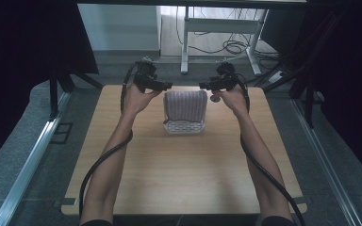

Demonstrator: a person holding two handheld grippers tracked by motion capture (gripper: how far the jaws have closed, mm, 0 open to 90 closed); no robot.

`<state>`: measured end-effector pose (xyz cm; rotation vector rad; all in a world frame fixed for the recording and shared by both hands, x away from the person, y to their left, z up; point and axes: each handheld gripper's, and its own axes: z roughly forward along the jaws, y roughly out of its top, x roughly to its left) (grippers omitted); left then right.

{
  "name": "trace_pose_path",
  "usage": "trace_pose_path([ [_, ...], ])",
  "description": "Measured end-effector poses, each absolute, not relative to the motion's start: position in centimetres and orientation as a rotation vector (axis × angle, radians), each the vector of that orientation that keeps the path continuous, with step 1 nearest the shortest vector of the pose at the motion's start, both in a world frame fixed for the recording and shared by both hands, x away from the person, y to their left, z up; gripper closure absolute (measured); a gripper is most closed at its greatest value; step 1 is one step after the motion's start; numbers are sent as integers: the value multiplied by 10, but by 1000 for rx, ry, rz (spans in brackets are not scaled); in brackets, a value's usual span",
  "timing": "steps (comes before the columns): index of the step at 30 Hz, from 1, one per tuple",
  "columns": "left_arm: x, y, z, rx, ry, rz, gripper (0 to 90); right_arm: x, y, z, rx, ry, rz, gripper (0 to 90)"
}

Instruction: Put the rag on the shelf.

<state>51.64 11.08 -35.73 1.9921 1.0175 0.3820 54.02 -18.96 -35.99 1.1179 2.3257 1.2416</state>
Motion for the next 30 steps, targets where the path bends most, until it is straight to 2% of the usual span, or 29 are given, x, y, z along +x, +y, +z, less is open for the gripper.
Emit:
trace_pose_path([
  [15, 480, 109, -355, 2065, 909, 372, 142, 501, -187, -360, 1009, 2394, 1272, 235],
  [22, 462, 110, -359, 2057, 886, 379, 104, 484, -187, -363, 977, 2417, 1263, 184],
  [30, 440, 118, -368, 2022, 882, 357, 101, 462, -191, -370, 956, 2426, 1259, 141],
])
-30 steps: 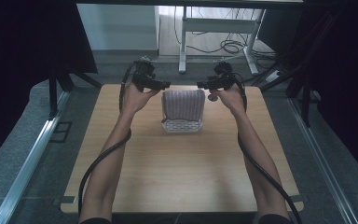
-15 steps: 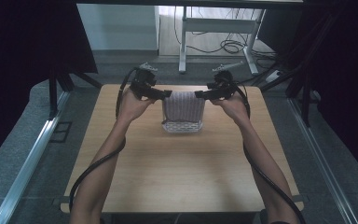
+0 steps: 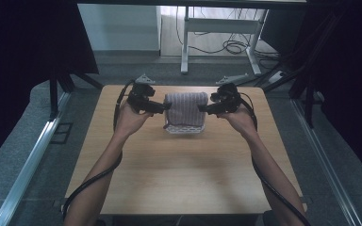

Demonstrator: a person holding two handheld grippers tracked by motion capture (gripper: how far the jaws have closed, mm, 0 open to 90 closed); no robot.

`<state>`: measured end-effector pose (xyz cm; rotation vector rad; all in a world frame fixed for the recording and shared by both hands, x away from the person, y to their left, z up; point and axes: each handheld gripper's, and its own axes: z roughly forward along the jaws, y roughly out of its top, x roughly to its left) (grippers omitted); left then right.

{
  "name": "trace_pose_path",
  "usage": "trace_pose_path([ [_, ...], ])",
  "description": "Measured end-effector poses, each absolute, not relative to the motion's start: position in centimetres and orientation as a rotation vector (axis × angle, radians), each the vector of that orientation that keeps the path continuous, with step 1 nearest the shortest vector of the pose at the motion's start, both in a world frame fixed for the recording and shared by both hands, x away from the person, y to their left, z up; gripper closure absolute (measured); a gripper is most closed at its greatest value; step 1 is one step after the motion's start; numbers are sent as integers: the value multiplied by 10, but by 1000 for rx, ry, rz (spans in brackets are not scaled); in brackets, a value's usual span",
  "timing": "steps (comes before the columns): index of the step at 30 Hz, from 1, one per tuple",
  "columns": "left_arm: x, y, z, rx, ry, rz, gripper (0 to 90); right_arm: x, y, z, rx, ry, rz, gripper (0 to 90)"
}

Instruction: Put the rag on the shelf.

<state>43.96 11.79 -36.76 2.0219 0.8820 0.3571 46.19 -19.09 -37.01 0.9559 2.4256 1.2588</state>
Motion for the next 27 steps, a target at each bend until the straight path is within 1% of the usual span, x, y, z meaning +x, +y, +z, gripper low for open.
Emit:
trace_pose_path([
  [11, 406, 119, -395, 2036, 848, 369, 102, 435, -195, -394, 934, 2454, 1246, 135],
  [17, 389, 117, -408, 2023, 828, 360, 102, 422, -195, -414, 937, 2470, 1242, 135],
  [27, 365, 113, -441, 2058, 815, 364, 102, 400, -198, -453, 950, 2495, 1229, 134],
])
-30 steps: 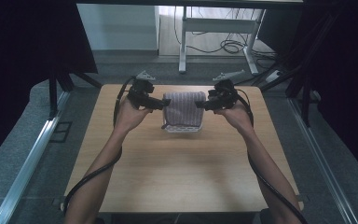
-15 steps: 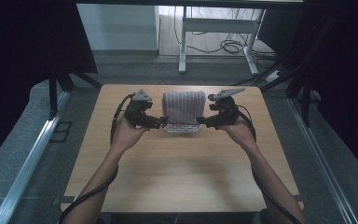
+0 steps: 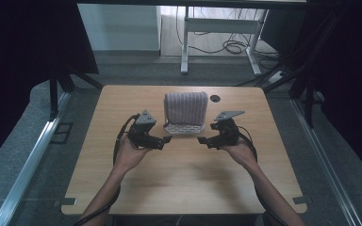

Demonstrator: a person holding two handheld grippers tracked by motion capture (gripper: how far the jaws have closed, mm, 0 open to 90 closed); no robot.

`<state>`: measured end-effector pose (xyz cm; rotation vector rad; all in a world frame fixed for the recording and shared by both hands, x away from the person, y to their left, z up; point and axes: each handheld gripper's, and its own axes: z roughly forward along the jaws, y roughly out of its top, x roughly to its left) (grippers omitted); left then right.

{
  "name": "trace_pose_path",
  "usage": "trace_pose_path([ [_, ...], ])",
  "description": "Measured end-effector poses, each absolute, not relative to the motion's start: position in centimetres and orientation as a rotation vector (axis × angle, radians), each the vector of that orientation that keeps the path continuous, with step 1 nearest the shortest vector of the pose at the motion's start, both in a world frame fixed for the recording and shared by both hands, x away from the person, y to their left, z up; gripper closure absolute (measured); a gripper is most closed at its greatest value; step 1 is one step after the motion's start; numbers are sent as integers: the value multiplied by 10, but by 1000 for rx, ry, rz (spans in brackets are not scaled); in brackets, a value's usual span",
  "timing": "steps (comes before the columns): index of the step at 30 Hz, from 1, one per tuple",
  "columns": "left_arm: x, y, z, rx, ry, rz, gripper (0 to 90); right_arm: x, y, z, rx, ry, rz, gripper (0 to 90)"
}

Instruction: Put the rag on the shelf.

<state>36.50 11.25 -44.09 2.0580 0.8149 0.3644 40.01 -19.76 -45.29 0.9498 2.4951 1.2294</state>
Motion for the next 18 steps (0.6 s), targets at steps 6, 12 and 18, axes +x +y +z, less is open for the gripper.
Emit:
trace_pose_path([
  [6, 353, 110, -466, 2070, 822, 358, 103, 389, -199, -473, 948, 2512, 1230, 132],
  [12, 341, 106, -497, 2117, 837, 373, 102, 377, -200, -496, 945, 2540, 1184, 108],
  [18, 336, 104, -528, 2149, 880, 333, 102, 372, -196, -521, 941, 2589, 1119, 57],
])
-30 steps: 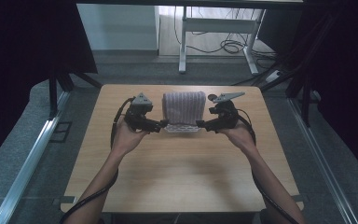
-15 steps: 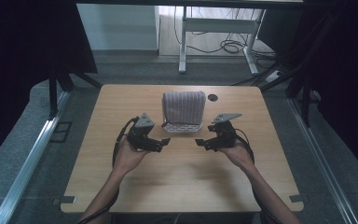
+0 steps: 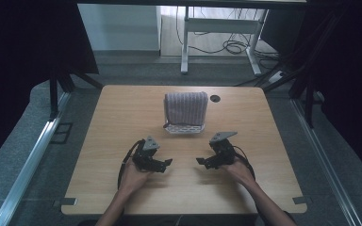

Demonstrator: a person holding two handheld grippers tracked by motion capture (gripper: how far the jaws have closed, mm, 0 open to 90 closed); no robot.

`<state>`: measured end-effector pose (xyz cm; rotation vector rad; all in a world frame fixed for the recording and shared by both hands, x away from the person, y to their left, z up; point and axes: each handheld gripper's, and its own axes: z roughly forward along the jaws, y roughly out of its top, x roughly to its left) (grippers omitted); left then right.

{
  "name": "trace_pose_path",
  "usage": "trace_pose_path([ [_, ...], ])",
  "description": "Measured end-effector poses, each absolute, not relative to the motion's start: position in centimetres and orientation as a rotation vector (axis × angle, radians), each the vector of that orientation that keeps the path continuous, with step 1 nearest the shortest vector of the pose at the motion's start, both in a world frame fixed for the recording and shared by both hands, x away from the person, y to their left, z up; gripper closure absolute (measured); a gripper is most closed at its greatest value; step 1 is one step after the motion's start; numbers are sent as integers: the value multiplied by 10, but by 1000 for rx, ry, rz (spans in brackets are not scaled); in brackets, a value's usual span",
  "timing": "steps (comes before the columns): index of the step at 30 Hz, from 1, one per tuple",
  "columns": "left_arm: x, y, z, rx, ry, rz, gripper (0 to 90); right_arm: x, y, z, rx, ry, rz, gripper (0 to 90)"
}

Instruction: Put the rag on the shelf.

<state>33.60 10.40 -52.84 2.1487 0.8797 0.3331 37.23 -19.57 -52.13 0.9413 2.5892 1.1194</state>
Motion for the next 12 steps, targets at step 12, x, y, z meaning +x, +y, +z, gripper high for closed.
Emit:
trace_pose_path([
  [12, 339, 100, -544, 2236, 926, 335, 95, 369, -190, -545, 861, 2570, 1035, 0],
])
